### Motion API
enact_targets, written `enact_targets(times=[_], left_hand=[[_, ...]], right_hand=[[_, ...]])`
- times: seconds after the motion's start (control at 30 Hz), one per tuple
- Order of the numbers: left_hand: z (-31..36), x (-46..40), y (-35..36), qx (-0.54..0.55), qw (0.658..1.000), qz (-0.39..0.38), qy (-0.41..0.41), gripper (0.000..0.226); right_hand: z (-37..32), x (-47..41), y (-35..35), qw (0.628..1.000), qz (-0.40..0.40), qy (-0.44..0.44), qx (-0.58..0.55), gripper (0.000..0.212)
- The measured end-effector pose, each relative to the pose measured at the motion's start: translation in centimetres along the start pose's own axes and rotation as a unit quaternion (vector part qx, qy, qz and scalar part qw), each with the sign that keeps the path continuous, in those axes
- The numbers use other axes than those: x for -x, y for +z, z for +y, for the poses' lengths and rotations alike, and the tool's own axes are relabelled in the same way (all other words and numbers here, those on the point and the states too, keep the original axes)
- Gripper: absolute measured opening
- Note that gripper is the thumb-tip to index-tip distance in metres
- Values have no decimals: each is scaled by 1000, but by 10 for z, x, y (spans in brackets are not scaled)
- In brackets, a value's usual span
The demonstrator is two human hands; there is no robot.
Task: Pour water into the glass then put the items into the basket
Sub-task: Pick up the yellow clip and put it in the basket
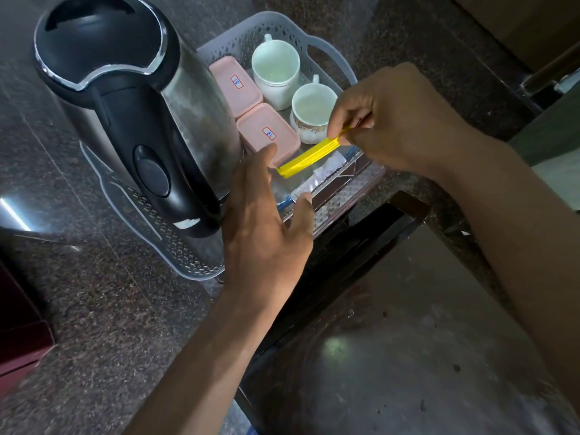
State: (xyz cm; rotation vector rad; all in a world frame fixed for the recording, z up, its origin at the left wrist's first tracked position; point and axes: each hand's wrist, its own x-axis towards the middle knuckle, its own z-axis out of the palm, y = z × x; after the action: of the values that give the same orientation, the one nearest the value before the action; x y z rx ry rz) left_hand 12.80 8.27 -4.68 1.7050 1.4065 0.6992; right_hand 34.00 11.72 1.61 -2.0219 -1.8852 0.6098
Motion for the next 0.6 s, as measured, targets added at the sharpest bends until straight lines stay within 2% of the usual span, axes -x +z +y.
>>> enact_targets(times=[0.43,0.6], left_hand=[[2,14,-3,-31,999,-34,-10,44],[0,17,-4,-37,999,-24,2,41]], right_hand=[[13,-14,26,989,0,7,147,27],[9,-4,24,989,37,7,145,29]])
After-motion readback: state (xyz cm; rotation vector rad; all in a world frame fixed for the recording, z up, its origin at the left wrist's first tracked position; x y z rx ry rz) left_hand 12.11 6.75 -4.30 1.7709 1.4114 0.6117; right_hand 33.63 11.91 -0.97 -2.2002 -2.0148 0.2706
